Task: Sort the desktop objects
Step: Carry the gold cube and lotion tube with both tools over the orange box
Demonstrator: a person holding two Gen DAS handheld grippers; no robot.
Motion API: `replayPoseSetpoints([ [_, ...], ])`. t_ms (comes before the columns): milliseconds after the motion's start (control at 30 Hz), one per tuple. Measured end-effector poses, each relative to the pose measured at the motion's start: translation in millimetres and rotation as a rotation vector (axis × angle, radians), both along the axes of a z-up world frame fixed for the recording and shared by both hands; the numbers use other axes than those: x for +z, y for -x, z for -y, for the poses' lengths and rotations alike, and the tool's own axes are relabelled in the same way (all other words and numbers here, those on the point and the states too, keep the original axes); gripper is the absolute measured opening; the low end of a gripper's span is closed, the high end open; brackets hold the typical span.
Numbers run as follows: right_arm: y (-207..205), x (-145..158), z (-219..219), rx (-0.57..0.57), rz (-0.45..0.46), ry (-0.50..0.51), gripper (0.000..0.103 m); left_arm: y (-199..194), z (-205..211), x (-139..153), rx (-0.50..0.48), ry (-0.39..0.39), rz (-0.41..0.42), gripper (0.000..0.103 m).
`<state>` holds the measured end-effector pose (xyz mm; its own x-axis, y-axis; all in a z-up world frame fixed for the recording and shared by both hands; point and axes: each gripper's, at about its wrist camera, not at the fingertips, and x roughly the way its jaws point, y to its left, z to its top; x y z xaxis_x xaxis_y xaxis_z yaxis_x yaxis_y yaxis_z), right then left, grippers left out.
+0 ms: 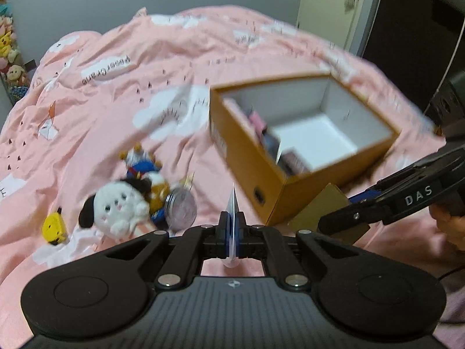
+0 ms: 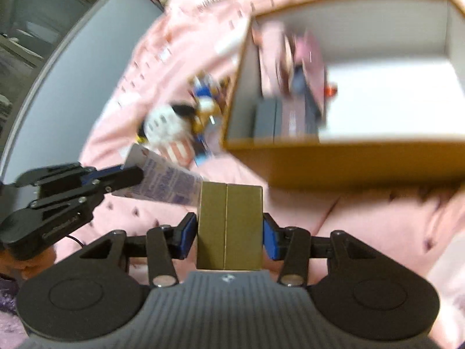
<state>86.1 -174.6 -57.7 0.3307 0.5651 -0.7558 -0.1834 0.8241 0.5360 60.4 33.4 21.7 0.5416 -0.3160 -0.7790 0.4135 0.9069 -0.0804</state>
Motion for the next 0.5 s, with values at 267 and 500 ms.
replayPoseSetpoints([
  [267,-17,73,40,-0.100,0.225,0.098,0.050,-21,10,56,-0.006,0.130,0.116,0.003],
  [500,-78,48,54,-0.089,0.120,0.242,0.050,-56,41,67,-0.052,0.183,0.140,0.003],
])
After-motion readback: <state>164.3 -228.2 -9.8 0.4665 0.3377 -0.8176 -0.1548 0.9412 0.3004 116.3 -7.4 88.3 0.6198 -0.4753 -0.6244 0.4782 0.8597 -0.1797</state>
